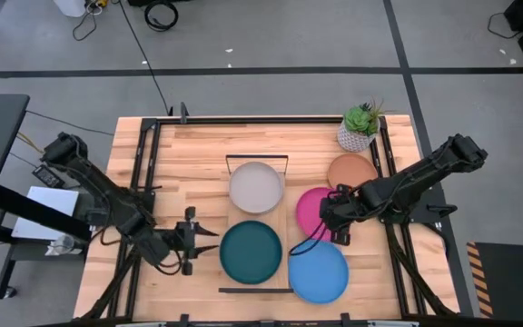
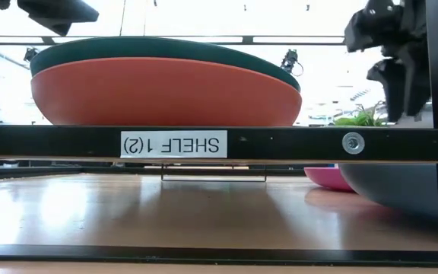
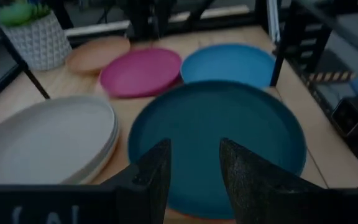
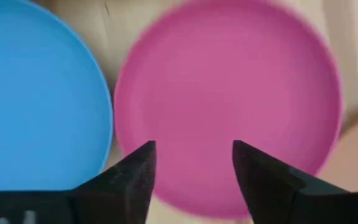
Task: Place and stack plates onto a shelf
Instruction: Stack the pink plate on top of the dark green plate on the shelf
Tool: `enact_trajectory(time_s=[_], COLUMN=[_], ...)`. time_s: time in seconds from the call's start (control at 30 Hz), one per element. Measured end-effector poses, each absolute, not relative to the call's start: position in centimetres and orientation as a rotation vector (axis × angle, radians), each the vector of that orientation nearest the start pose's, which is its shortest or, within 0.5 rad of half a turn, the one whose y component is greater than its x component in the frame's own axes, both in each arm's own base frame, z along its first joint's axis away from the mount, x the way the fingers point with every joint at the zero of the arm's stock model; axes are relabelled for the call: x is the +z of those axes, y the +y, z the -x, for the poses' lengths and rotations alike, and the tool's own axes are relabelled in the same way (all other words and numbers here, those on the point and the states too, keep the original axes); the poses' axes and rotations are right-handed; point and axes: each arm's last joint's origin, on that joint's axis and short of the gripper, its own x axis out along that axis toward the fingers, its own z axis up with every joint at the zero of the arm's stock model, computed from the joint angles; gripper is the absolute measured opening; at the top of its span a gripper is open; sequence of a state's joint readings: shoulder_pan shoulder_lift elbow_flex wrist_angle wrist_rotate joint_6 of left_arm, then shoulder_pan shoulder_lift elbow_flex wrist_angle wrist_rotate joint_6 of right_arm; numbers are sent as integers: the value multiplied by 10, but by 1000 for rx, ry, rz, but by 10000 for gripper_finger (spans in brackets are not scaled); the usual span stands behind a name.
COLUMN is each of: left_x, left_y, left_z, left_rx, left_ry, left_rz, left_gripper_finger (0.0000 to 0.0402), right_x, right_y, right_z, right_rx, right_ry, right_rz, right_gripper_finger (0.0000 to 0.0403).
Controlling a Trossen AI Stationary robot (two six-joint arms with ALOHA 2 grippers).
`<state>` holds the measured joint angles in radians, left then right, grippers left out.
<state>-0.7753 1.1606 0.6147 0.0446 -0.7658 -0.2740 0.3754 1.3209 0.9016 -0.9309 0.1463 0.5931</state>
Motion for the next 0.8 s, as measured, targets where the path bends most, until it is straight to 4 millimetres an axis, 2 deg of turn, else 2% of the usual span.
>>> enact_trajectory(time_s=[0.17,0.4,0.63,0.8], left_x=[233,242,250,252], left_y=[-136,-125,-118,-113], left_z=[-182,-191,-199,-203], left_rx=[70,107,115,130], left_ry=[287,225,154,139], left_rz=[-77,-90,-17,-50], left_gripper_finger=[143,143,143,143], right_x=[219,219,219,219], right_y=[79,80,76,82], right_z=[-202,-200,-201,-196], right_rx=[-280,-342,-341,-340], right_ry=[1344,1315,1329,1346], right_rz=[-147,-130,-123,-126], right_gripper_finger=[249,248,247,246])
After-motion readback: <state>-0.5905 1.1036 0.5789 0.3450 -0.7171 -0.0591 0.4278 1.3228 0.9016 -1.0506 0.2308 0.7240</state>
